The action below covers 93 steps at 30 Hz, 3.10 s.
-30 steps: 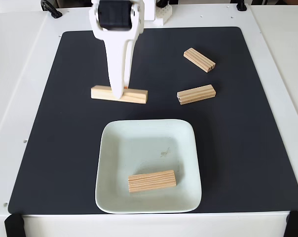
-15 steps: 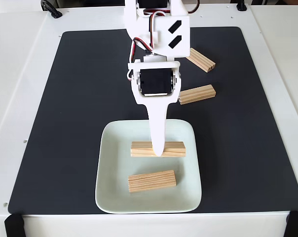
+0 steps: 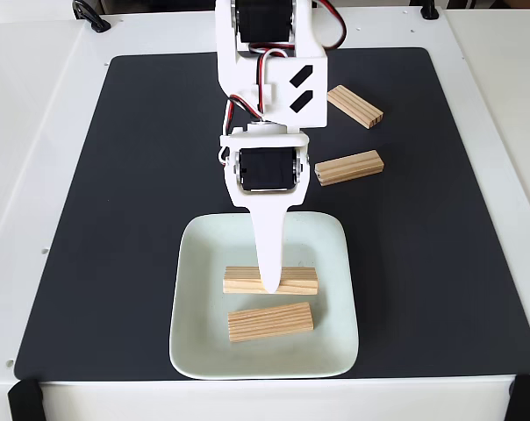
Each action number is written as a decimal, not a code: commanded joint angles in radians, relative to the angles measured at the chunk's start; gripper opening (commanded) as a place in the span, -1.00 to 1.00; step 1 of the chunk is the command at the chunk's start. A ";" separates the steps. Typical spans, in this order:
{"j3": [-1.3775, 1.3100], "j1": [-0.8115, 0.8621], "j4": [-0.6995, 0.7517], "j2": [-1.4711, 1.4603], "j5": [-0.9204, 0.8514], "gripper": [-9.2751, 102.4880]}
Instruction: Pick up the wooden block and place them on the plate.
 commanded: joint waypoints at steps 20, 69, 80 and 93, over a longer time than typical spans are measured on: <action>-0.058 0.002 -0.091 -0.006 0.012 -0.84; 0.603 0.002 0.029 0.538 0.043 -0.84; 1.473 -0.087 0.029 1.152 -0.152 -0.84; 1.916 -0.164 -0.181 1.305 -0.156 -0.84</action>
